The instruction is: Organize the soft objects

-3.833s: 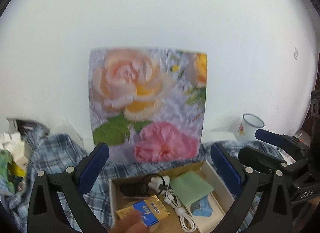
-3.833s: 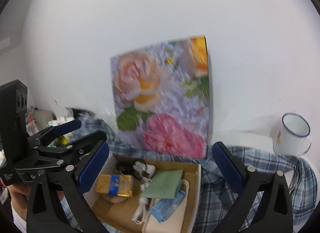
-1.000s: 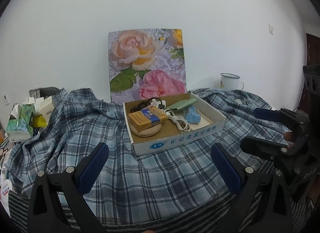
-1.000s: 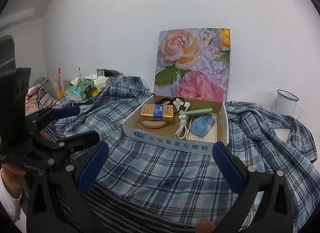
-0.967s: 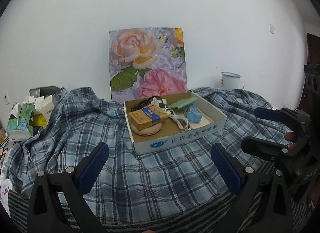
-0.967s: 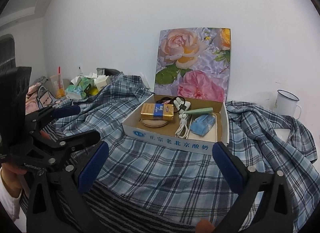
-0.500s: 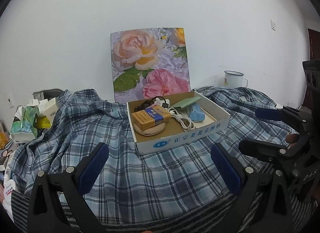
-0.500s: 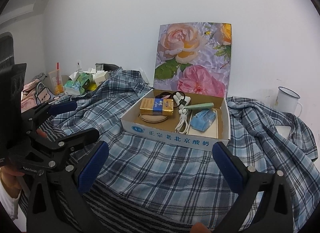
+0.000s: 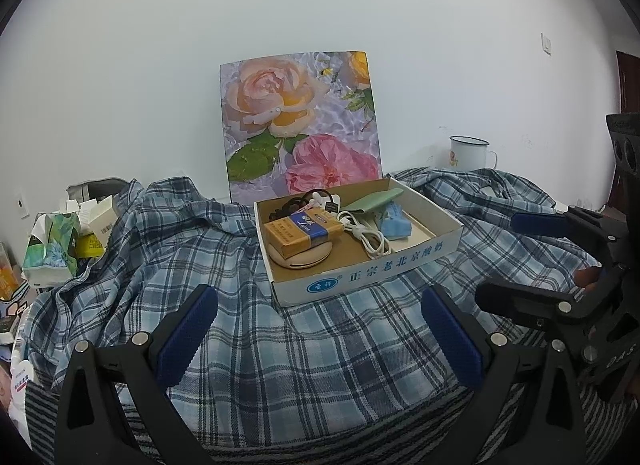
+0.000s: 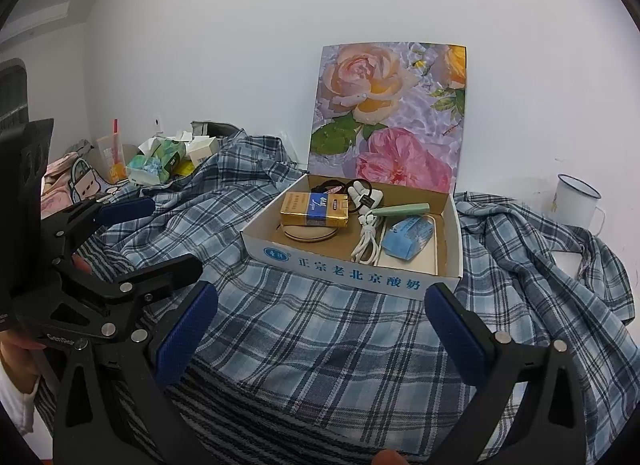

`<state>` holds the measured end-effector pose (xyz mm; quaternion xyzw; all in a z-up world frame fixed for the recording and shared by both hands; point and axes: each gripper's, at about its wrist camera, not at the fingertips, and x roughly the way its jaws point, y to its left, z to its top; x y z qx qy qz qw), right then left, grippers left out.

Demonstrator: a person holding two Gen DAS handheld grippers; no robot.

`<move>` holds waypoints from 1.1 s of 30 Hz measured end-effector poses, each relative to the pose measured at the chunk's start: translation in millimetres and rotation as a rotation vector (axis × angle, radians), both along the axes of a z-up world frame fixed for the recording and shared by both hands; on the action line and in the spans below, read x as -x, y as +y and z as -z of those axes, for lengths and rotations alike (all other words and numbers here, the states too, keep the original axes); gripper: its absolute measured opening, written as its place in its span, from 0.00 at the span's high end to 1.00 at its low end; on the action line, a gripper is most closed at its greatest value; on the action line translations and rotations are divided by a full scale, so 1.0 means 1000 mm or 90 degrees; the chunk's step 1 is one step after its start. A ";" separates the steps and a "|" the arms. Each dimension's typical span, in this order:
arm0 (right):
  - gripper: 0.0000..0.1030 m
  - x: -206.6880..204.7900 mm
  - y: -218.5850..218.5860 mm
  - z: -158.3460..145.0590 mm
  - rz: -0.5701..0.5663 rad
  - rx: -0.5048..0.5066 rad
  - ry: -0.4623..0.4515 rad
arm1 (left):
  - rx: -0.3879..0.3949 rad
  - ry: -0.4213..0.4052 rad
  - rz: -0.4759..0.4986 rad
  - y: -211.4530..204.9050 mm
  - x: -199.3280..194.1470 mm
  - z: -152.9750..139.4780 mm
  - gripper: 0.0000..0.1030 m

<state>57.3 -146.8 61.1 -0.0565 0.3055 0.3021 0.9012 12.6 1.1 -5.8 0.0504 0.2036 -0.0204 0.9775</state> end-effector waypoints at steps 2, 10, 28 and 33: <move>0.00 0.000 0.001 0.000 -0.003 0.005 -0.002 | -0.003 -0.002 -0.001 0.000 0.000 0.000 0.00; 0.00 -0.001 0.001 0.001 -0.007 0.010 0.001 | -0.003 -0.003 -0.001 0.001 0.000 0.000 0.00; 0.00 -0.001 0.003 0.002 -0.007 0.012 0.004 | -0.004 0.000 -0.001 0.002 0.000 0.001 0.00; 0.00 -0.001 0.003 0.002 -0.007 0.012 0.003 | -0.004 0.000 -0.001 0.001 -0.001 0.001 0.00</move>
